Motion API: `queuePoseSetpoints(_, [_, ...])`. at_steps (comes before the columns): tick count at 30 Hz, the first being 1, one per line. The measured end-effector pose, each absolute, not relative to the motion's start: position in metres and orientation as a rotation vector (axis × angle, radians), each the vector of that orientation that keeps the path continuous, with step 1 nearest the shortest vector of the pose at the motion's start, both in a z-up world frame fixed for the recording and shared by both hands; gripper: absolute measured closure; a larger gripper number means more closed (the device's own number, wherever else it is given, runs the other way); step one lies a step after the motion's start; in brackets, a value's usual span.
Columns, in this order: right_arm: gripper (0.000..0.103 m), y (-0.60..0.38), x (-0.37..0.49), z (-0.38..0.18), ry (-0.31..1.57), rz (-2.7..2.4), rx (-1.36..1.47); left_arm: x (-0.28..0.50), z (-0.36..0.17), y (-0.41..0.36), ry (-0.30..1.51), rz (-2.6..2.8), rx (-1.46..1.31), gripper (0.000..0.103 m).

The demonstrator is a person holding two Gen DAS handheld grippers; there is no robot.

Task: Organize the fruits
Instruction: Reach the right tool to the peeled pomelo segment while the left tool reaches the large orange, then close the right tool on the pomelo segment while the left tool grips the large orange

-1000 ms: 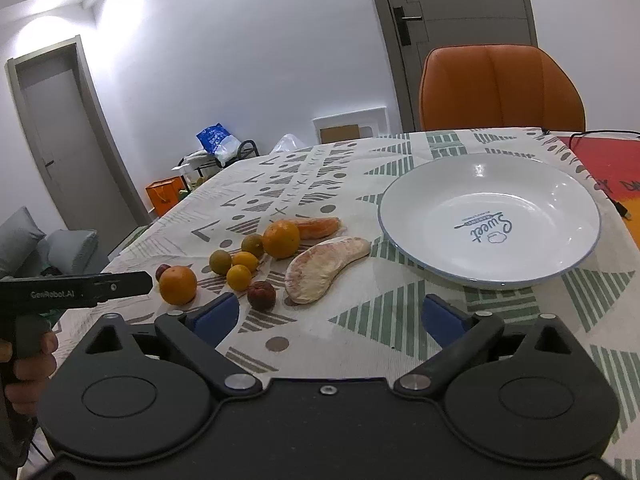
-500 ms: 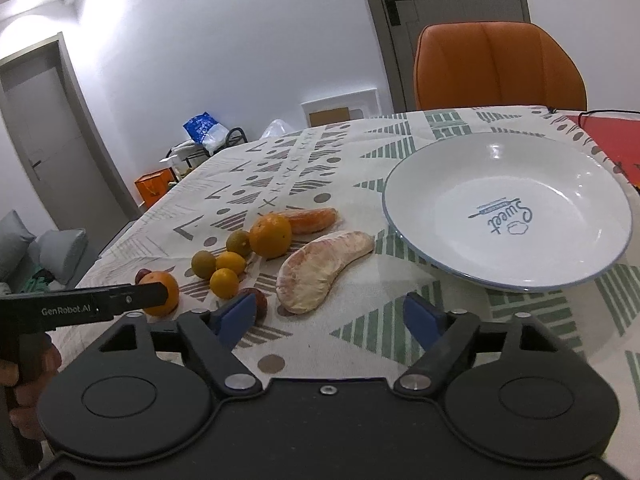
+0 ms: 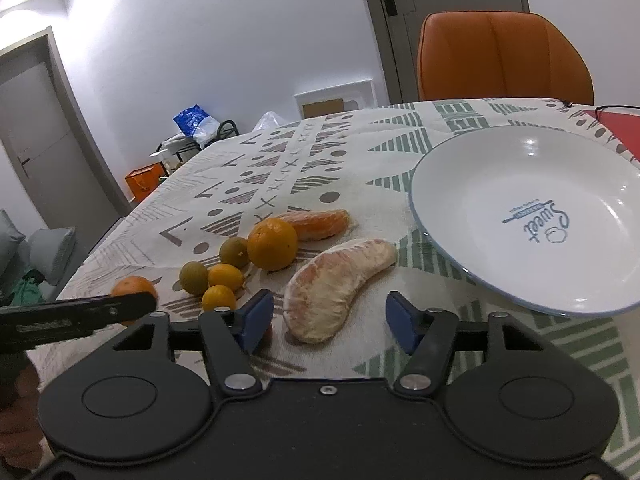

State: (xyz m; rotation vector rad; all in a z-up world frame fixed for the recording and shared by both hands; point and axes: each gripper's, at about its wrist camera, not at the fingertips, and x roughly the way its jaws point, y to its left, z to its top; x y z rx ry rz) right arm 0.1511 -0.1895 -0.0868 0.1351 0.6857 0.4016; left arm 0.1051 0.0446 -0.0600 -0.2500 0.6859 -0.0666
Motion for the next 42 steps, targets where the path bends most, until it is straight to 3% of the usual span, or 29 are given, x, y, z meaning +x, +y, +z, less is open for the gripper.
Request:
queuePoseSetpoints(10, [0.043, -0.17, 0.164, -0.091, 0.675, 0.369, 0.118, 0.111, -0.058, 0.053, 0.686, -0.066, -0.256, 0.064])
queuePoseSetpoints(13, [0.057, -0.167, 0.165, -0.092, 0.665, 0.351, 0.088, 0.111, -0.056, 0.053, 0.677, -0.07, -0.253, 0.064])
queuePoseSetpoints(18, [0.064, -0.176, 0.167, -0.091, 0.669, 0.38, 0.128, 0.11, -0.054, 0.052, 0.673, -0.072, -0.259, 0.064])
queuePoseSetpoints(42, [0.066, -0.185, 0.14, -0.058, 0.569, 0.533, 0.186, 0.105, -0.036, 0.042, 0.622, -0.054, -0.235, 0.064])
